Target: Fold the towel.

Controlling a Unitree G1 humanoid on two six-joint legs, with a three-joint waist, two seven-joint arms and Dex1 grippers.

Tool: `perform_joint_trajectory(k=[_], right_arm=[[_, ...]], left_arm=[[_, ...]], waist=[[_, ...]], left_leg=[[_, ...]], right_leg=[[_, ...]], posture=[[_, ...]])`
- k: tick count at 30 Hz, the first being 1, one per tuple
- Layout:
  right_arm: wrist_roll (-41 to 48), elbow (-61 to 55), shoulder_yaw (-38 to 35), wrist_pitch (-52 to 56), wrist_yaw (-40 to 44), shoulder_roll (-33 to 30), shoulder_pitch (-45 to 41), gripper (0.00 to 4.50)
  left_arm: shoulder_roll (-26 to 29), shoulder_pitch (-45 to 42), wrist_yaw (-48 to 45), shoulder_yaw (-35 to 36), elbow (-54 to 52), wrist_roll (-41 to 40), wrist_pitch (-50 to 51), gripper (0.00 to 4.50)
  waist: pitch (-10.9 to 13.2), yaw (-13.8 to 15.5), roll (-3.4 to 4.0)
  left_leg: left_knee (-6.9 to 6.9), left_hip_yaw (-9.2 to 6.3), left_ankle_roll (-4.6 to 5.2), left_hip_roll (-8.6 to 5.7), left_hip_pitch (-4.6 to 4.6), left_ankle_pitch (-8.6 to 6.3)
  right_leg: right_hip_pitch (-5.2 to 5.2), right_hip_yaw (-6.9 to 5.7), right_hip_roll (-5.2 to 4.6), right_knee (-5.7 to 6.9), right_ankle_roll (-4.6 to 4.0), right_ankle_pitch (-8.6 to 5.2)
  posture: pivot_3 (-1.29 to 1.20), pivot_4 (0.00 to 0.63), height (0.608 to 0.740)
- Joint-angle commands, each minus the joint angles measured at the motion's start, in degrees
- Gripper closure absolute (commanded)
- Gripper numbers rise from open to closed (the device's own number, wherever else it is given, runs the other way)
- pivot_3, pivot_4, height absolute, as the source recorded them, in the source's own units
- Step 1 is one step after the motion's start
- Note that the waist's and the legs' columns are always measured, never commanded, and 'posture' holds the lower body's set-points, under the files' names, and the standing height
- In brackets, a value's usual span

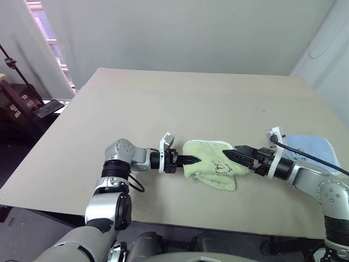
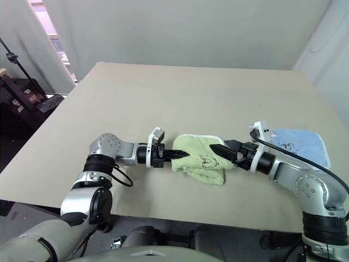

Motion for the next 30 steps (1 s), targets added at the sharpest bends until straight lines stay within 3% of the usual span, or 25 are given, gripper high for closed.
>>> perform_joint_trajectory(k=[1, 5, 8, 12, 16, 20, 23, 30], right_arm=[[-0.7, -1.2, 0.3, -2.4, 1.0, 0.8, -0.9, 0.00], [-2.2, 0.6, 2.8, -3.4, 2.3, 1.7, -2.5, 0.00], [-3.2, 2.4, 4.6, -3.8, 3.7, 2.0, -4.3, 0.00], [-6.0, 7.8, 8.8, -4.9, 7.1, 2.5, -9.4, 0.00], [-8.6, 12.3, 11.9, -6.4, 10.7, 2.9, -13.6, 0.00], [-12.0, 16.5, 15.5, -7.9, 15.0, 2.9, -17.6, 0.00], [-14.5, 19.5, 17.9, -9.6, 18.3, 3.0, -20.8, 0.00], [-20.6, 23.7, 22.4, -14.1, 23.6, 3.4, -24.4, 0.00]], left_arm=[[2.6, -1.5, 3.7, 6.5, -5.4, -1.5, -0.2, 4.47], [2.9, -0.2, 15.2, 16.2, -12.0, 0.1, -7.2, 4.47], [3.5, 0.9, 18.8, 21.8, -17.8, -2.7, -5.5, 4.47], [1.0, 2.4, 30.8, 35.0, -28.5, -4.5, -11.1, 4.47], [0.8, 4.3, 35.7, 40.6, -36.6, -8.4, -17.2, 4.47], [1.1, 8.4, 39.7, 43.9, -43.2, -10.1, -26.6, 4.47], [-0.1, 13.9, 43.2, 45.2, -45.7, -14.4, -27.1, 4.47], [-4.7, 28.2, 45.8, 40.5, -51.5, -25.1, -27.3, 4.47]], waist=[[0.0, -0.3, 0.00], [0.0, -0.4, 0.00], [0.0, -0.7, -0.02], [0.0, -1.2, -0.04], [0.0, -1.1, -0.06], [0.1, -1.1, -0.13], [0.0, -1.2, -0.13], [0.0, -0.9, -0.28]], left_leg=[[0.00, 0.00, 0.00, 0.01, 0.01, 0.00], [0.00, 0.00, -0.01, 0.02, 0.03, 0.01], [0.01, 0.01, 0.00, 0.02, 0.02, 0.01], [0.01, 0.01, -0.01, 0.01, 0.02, 0.01], [0.01, 0.01, -0.03, 0.01, 0.03, 0.02], [0.02, 0.02, -0.06, 0.00, 0.04, 0.03], [0.01, 0.03, -0.11, -0.01, 0.09, 0.06], [0.04, 0.02, -0.12, -0.01, 0.10, 0.06]], right_leg=[[0.00, 0.00, 0.01, 0.02, 0.01, 0.00], [0.02, 0.00, 0.02, 0.05, 0.07, 0.04], [0.02, 0.00, 0.02, 0.05, 0.12, 0.07], [0.03, 0.00, 0.02, 0.04, 0.16, 0.09], [0.05, -0.01, 0.06, 0.06, 0.17, 0.10], [0.09, -0.03, 0.05, 0.04, 0.17, 0.11], [0.13, -0.02, 0.04, 0.03, 0.17, 0.12], [0.16, -0.05, 0.01, 0.03, 0.14, 0.12]], posture=[[0.00, 0.000, 0.724], [0.00, 0.000, 0.724], [0.00, 0.000, 0.724], [0.00, 0.000, 0.724], [0.00, 0.000, 0.724], [0.00, 0.000, 0.724], [0.00, 0.000, 0.724], [0.00, 0.000, 0.724]])
